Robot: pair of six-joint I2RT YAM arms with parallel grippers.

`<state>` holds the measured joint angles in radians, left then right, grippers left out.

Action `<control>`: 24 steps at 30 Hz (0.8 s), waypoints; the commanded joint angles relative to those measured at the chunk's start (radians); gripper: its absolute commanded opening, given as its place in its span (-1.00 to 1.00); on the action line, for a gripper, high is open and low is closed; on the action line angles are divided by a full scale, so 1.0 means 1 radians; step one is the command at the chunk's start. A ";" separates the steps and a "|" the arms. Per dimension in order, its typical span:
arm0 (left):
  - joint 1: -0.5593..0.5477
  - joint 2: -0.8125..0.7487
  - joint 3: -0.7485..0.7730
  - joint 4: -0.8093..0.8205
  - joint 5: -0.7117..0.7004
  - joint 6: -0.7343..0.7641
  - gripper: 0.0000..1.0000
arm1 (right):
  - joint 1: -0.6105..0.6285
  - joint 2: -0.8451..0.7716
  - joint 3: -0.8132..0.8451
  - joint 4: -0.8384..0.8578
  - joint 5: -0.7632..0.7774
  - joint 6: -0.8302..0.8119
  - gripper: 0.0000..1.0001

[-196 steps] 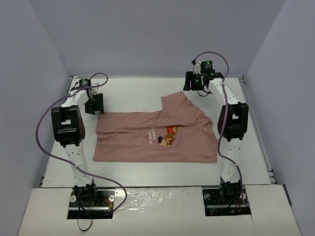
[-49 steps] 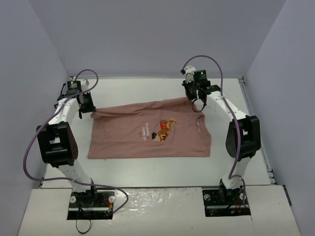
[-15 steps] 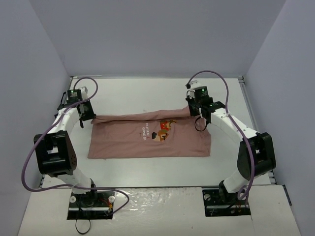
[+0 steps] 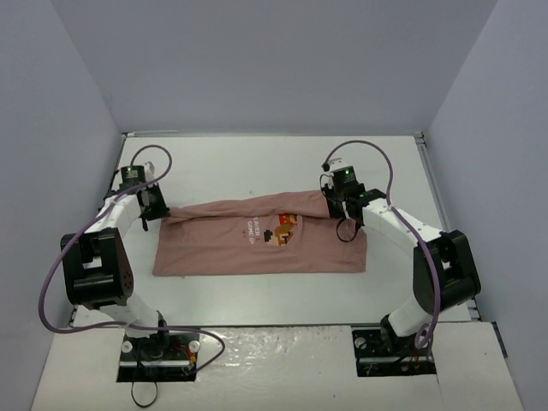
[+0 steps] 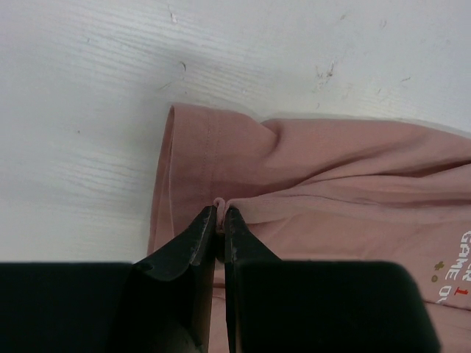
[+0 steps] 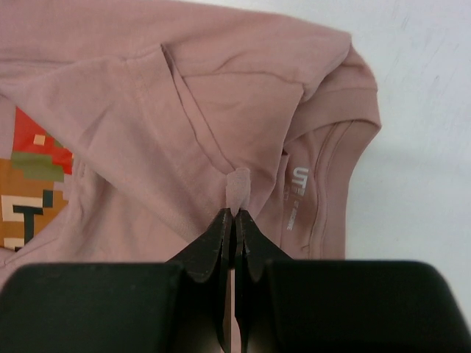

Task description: Fold and stack the t-shirts

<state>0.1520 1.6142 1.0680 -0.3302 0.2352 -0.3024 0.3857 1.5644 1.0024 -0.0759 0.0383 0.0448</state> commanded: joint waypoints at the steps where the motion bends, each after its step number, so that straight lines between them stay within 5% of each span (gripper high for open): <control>1: 0.001 -0.105 -0.019 0.036 -0.026 -0.040 -0.97 | 0.015 -0.071 -0.022 0.033 0.028 0.027 -1.00; 4: 0.003 -0.141 -0.053 0.022 -0.061 -0.063 -0.77 | 0.016 -0.086 -0.053 0.031 0.019 0.042 -1.00; 6: 0.002 -0.171 -0.068 0.005 -0.086 -0.079 -0.46 | 0.016 -0.104 -0.070 0.030 0.000 0.048 -0.87; 13: 0.001 -0.265 -0.083 -0.052 -0.170 -0.081 0.08 | 0.018 -0.197 -0.109 0.023 -0.017 0.066 -0.52; 18: 0.002 -0.245 -0.070 -0.039 -0.155 -0.083 0.10 | 0.016 -0.211 -0.056 0.013 -0.039 0.044 -0.06; 24: 0.003 -0.103 0.017 -0.070 -0.142 -0.108 0.10 | 0.015 -0.065 0.076 0.006 -0.140 0.015 0.01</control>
<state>0.1520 1.4324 0.9922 -0.3864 0.0963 -0.3837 0.3946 1.4225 0.9690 -0.0967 -0.0230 0.0846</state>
